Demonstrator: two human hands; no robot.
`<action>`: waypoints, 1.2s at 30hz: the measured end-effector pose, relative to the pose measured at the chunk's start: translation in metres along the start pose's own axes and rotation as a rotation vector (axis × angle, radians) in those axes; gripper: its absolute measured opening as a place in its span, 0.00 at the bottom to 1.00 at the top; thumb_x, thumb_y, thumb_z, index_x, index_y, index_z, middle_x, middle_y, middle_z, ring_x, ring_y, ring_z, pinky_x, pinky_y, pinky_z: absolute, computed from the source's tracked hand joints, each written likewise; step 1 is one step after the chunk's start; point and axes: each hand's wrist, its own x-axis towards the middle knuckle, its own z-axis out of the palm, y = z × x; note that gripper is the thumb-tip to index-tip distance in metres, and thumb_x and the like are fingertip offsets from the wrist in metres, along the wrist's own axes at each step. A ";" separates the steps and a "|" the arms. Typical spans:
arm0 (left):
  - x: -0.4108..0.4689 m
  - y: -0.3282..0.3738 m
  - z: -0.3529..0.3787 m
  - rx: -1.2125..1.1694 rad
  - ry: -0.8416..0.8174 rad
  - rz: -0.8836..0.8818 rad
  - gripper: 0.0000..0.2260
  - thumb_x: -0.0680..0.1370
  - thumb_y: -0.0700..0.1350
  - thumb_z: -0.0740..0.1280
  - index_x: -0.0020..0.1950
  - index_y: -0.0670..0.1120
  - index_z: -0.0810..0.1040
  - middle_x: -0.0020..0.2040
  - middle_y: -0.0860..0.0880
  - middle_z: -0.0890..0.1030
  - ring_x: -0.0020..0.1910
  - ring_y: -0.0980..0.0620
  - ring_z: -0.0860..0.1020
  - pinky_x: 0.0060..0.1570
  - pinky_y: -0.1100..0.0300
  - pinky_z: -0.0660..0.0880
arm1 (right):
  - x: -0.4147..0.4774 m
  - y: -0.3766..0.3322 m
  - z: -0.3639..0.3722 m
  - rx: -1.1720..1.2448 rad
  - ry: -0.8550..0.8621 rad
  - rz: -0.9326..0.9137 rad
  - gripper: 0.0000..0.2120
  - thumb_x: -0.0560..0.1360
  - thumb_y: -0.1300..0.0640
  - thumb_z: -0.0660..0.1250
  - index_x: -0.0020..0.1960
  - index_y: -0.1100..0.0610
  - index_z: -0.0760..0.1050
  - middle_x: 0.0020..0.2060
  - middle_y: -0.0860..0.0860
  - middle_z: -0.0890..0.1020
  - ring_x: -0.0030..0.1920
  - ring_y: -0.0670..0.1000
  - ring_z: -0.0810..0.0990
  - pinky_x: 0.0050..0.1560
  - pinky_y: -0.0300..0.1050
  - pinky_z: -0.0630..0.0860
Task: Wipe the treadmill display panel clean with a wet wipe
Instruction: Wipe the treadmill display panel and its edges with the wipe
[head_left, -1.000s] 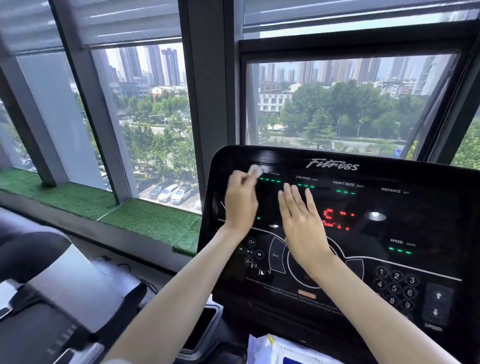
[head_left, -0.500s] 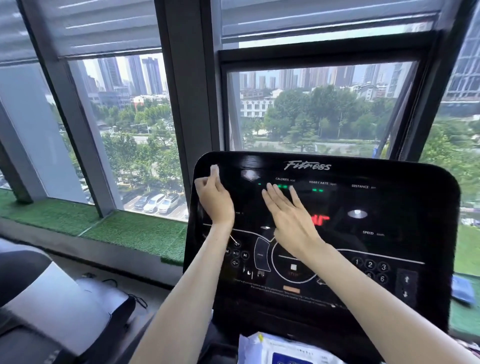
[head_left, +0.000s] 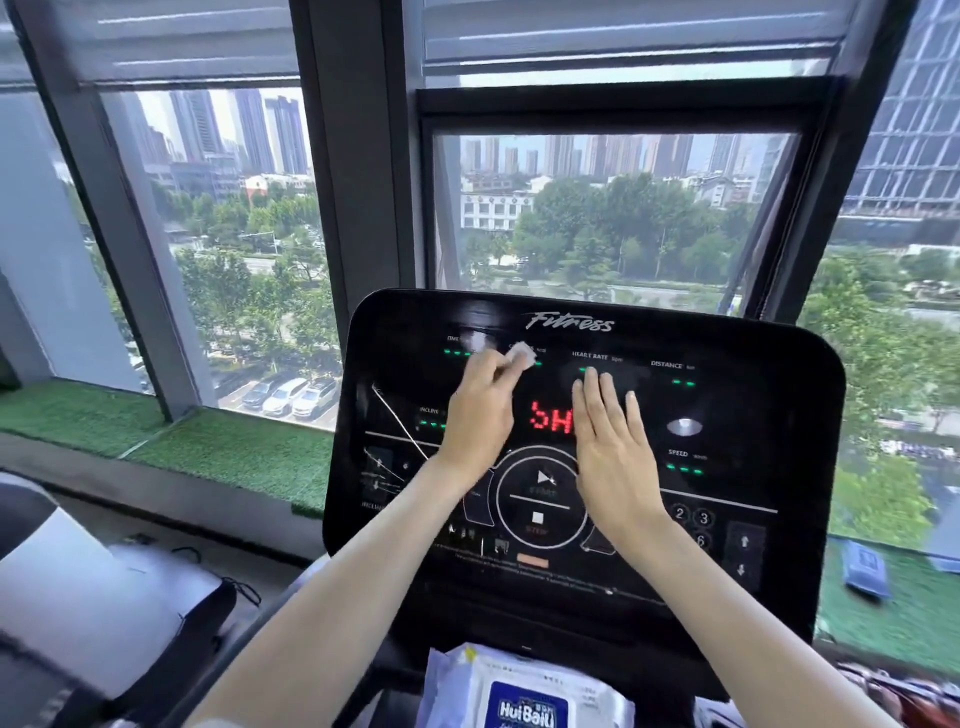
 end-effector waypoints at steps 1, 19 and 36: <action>0.000 -0.006 -0.003 -0.002 -0.022 0.030 0.18 0.77 0.33 0.65 0.65 0.46 0.76 0.46 0.48 0.72 0.46 0.53 0.70 0.43 0.62 0.75 | 0.000 0.001 0.002 -0.024 0.010 -0.016 0.38 0.66 0.70 0.66 0.73 0.68 0.55 0.73 0.63 0.57 0.74 0.61 0.54 0.73 0.58 0.52; -0.008 0.019 0.004 0.001 -0.029 0.002 0.19 0.78 0.36 0.55 0.68 0.44 0.72 0.48 0.45 0.73 0.47 0.53 0.70 0.43 0.60 0.76 | 0.002 0.006 0.012 -0.072 0.071 -0.057 0.32 0.69 0.67 0.58 0.72 0.70 0.56 0.72 0.66 0.59 0.73 0.63 0.57 0.71 0.61 0.51; 0.014 0.020 0.012 -0.047 0.201 -0.342 0.21 0.75 0.30 0.61 0.65 0.46 0.74 0.46 0.47 0.71 0.47 0.49 0.73 0.47 0.56 0.77 | 0.002 0.005 0.015 -0.030 0.106 -0.039 0.32 0.66 0.69 0.58 0.71 0.70 0.60 0.71 0.66 0.62 0.72 0.64 0.60 0.71 0.63 0.56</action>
